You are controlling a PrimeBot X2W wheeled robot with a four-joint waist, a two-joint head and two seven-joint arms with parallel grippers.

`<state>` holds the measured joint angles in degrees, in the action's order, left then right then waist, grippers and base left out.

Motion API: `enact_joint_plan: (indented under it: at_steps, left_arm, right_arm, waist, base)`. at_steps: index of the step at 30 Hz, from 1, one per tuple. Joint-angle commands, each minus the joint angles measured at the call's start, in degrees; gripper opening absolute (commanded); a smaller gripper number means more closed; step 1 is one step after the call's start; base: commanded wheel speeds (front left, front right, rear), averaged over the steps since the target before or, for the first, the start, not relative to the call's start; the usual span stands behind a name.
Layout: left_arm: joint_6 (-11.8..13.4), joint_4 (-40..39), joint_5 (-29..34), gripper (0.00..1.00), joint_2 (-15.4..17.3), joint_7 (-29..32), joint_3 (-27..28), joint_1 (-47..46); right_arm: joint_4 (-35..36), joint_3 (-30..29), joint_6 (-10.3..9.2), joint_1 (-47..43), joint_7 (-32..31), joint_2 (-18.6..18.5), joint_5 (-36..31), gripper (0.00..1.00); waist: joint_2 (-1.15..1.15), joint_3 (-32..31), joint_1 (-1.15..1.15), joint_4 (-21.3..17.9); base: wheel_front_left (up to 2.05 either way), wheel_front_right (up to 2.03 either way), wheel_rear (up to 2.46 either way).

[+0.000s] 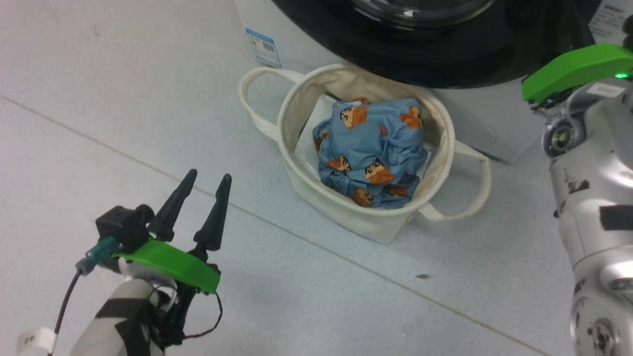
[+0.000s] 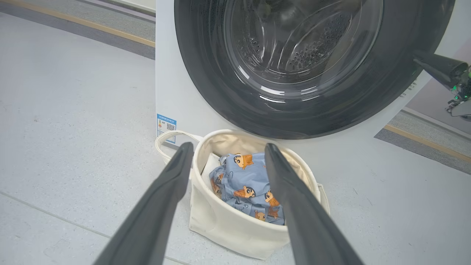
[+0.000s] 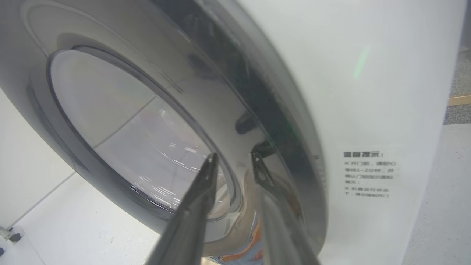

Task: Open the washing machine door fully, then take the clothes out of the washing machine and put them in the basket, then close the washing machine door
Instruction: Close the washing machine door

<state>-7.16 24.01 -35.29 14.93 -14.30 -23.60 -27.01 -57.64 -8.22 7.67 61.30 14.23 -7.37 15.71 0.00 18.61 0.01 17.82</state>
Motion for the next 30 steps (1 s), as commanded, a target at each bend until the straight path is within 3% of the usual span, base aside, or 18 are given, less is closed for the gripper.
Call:
enact_joint_plan:
  at_steps: [1,6,16,30]
  left_arm:
    - [-0.3,-1.3,0.4,1.0,1.9,-0.7,2.5,-1.1]
    - [-0.3,-0.3,0.6,1.0,3.4,-0.7,3.7,1.0]
    - [-0.3,2.0,-1.0,1.0,9.0,-0.7,7.5,8.2]
    - [0.6,-1.0,-4.9,1.0,15.9,-0.3,13.2,14.7]
  right_arm:
    - [3.2,0.2,-0.19,1.3,0.8,0.0,-0.5,1.0]
    - [5.4,5.3,-0.19,-5.5,0.8,1.8,0.6,1.0]
    - [18.0,13.5,-0.19,-23.8,0.8,3.2,5.5,1.0]
    - [33.8,12.3,-0.19,-40.1,0.8,1.5,6.0,1.0]
  waist:
    - [0.0,-1.0,-0.01,-0.2]
    - [0.0,-6.3,-0.01,-1.6]
    - [0.0,-19.9,-0.01,-8.2]
    - [0.0,-24.1,-0.01,-18.8]
  base:
    - [0.0,0.0,0.0]
    - [0.0,0.0,0.0]
    - [0.0,0.0,0.0]
    - [0.0,0.0,0.0]
